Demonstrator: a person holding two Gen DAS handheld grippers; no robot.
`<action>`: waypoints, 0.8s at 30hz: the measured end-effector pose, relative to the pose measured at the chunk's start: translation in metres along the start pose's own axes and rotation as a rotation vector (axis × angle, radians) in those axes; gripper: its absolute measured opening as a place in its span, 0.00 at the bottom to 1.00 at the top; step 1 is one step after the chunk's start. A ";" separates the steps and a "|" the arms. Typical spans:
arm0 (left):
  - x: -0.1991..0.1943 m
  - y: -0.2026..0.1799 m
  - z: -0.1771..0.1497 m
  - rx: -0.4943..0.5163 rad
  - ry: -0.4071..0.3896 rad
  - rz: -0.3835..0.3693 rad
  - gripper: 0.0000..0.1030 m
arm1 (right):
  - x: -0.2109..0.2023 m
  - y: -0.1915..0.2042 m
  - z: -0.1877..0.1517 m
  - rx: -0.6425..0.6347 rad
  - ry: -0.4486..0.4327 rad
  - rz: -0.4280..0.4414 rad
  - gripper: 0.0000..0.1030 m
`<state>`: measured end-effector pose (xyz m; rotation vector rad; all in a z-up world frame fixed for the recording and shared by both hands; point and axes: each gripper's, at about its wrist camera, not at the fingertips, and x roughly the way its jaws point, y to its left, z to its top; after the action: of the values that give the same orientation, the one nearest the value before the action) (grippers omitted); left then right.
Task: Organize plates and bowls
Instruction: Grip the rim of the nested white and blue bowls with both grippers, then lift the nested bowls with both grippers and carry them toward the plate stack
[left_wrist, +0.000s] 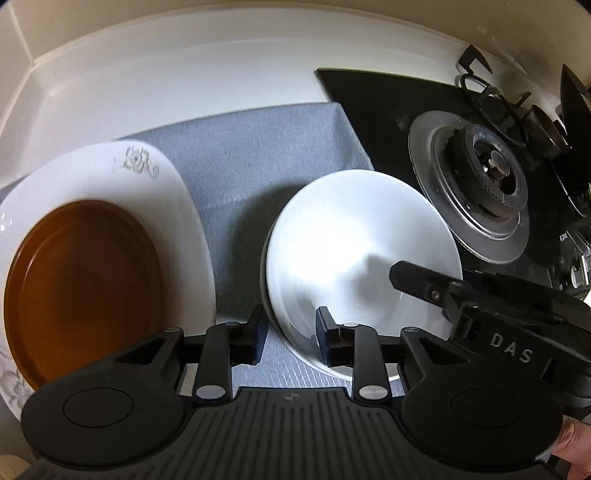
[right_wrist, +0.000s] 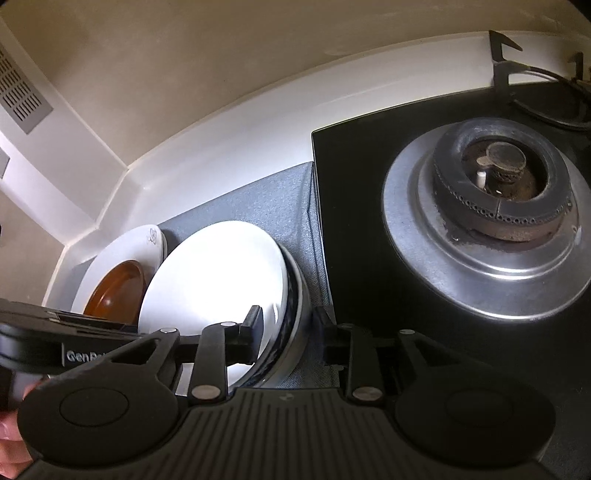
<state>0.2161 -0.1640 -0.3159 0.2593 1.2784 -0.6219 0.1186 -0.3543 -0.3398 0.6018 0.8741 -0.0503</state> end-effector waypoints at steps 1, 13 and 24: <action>0.000 0.001 -0.001 -0.014 0.009 -0.008 0.28 | -0.003 -0.001 -0.001 0.001 0.001 0.005 0.29; -0.021 -0.003 -0.029 -0.063 0.028 -0.029 0.28 | -0.027 0.004 -0.017 0.025 -0.003 0.014 0.28; -0.057 0.016 -0.058 -0.140 0.062 -0.071 0.28 | -0.045 0.024 -0.030 0.071 0.025 0.052 0.26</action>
<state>0.1692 -0.1054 -0.2810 0.1188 1.3892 -0.5852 0.0748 -0.3272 -0.3102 0.6922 0.8832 -0.0269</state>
